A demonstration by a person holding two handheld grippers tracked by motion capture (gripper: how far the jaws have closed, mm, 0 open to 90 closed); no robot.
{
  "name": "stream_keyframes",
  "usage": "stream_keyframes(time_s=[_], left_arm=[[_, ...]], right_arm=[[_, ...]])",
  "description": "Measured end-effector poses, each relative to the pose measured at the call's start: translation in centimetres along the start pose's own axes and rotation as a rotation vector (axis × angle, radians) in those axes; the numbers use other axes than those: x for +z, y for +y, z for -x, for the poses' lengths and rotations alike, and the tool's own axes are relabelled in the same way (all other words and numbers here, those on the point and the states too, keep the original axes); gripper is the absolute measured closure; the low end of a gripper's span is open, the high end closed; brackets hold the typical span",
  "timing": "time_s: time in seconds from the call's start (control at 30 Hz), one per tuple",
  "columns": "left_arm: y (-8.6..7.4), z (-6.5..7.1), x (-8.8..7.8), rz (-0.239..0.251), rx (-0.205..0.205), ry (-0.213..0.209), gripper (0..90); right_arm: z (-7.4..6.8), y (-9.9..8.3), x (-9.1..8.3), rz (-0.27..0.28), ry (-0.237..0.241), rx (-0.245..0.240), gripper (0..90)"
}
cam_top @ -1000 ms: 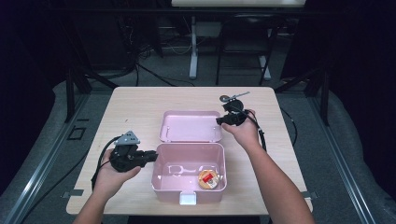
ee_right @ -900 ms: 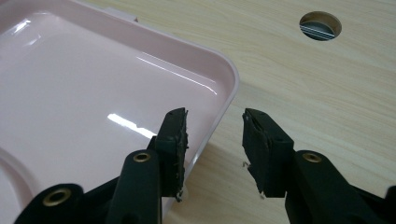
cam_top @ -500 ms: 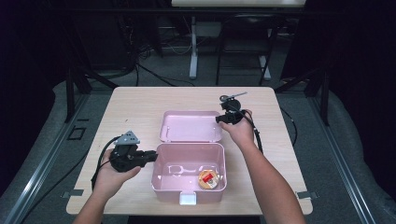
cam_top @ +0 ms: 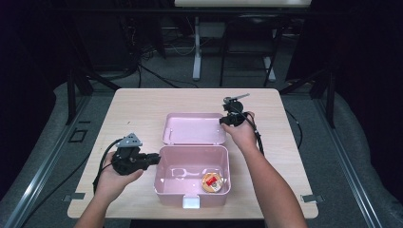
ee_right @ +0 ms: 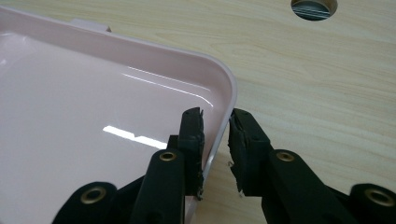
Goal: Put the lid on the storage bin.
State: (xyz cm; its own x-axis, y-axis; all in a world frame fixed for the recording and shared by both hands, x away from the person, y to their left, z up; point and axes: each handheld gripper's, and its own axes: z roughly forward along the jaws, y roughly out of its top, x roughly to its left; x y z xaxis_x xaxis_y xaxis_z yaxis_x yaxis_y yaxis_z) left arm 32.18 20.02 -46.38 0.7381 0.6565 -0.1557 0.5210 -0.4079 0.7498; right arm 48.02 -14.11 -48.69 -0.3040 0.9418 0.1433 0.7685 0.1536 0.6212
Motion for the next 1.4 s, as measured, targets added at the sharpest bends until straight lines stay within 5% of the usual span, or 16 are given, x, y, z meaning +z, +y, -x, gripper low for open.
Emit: stream_keyframes(time_s=[1.4], left_arm=[[0.0,0.1,0.0,-0.003,-0.007,0.003,80.9]], right_arm=[[-0.4,0.4,-1.1,0.023,-0.006,0.066,80.3]])
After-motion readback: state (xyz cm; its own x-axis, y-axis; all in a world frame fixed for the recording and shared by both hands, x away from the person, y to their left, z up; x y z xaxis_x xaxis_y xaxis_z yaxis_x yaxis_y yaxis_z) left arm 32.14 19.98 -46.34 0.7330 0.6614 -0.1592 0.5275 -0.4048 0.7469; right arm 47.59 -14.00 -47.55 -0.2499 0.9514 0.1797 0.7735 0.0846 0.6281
